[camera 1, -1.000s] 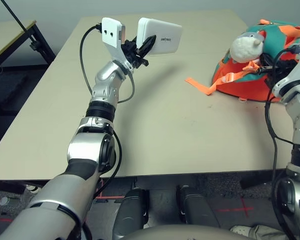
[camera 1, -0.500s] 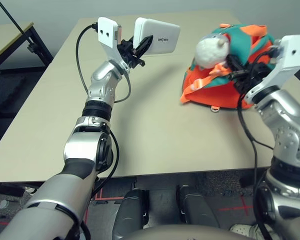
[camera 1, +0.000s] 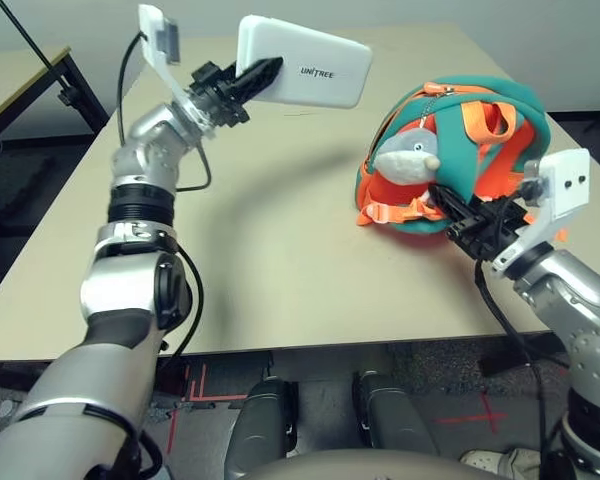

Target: Put the pencil case into the backpack and zip it.

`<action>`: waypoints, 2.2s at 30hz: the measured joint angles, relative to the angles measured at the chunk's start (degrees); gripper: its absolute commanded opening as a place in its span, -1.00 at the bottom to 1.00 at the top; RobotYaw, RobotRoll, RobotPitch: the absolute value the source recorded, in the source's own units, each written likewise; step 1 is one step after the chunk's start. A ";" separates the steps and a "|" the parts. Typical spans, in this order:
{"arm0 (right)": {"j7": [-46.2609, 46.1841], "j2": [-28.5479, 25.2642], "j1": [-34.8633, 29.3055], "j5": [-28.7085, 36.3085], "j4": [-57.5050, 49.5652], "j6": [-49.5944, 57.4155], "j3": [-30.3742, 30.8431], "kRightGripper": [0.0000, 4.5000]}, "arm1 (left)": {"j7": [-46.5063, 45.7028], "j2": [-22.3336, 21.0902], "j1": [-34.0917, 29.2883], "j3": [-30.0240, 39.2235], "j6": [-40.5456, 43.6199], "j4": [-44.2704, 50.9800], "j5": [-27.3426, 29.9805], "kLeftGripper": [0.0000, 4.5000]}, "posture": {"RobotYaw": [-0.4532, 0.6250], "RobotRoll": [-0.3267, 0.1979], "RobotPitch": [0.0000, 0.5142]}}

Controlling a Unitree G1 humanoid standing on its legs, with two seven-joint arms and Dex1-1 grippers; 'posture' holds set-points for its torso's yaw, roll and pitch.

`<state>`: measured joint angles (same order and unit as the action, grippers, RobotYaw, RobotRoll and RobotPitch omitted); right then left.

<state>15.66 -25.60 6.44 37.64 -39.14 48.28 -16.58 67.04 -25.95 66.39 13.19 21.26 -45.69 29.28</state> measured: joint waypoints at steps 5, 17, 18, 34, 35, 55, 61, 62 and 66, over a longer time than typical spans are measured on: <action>1.55 -1.95 -0.72 0.13 0.44 -0.36 -0.43 -0.93 | 8.74 -2.14 0.63 -2.40 6.49 0.08 0.14 -0.36 | -0.40 0.25 -0.72; 2.17 -3.42 -0.54 0.67 1.26 -0.87 -0.60 -0.93 | 12.65 3.02 3.18 -5.65 -4.68 -6.93 -4.99 -0.36 | -0.43 0.25 -0.76; 2.18 -3.54 -0.48 0.68 1.26 -0.95 -0.64 -0.93 | 12.72 3.47 3.66 -5.69 -5.94 -7.68 -5.42 -0.36 | -0.43 0.25 -0.76; 2.66 -4.31 0.23 1.21 1.57 -0.97 -0.33 -0.93 | 10.66 9.64 8.40 -10.54 -21.08 -18.17 -15.57 -0.36 | -0.43 0.25 -0.77; 2.66 -4.31 0.34 1.21 1.60 -0.97 -0.26 -0.93 | 9.77 10.71 8.32 -10.55 -21.35 -18.44 -15.88 -0.36 | -0.43 0.25 -0.76; 2.84 -4.97 1.59 1.17 2.29 -1.00 0.36 -0.93 | -1.86 22.59 5.19 -9.83 -26.48 -20.47 -17.05 0.41 | -0.45 0.25 -0.76; 3.00 -5.06 1.74 1.11 2.78 -1.13 0.77 -0.93 | -2.25 17.89 5.31 -9.15 -25.81 -19.34 -17.54 1.00 | -0.42 0.25 -0.75; 3.07 -5.12 1.83 1.09 3.01 -1.21 0.78 -0.93 | -2.22 16.92 5.40 -8.59 -25.17 -18.68 -17.19 1.00 | -0.41 0.25 -0.75; 3.44 -5.16 2.04 0.68 3.40 -1.51 1.00 -0.93 | -2.07 13.84 6.11 -7.12 -23.29 -15.82 -16.15 1.00 | -0.39 0.25 -0.74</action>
<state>19.11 -30.75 8.48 38.32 -35.75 46.77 -15.58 64.97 -12.11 72.49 6.06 -2.03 -61.51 13.13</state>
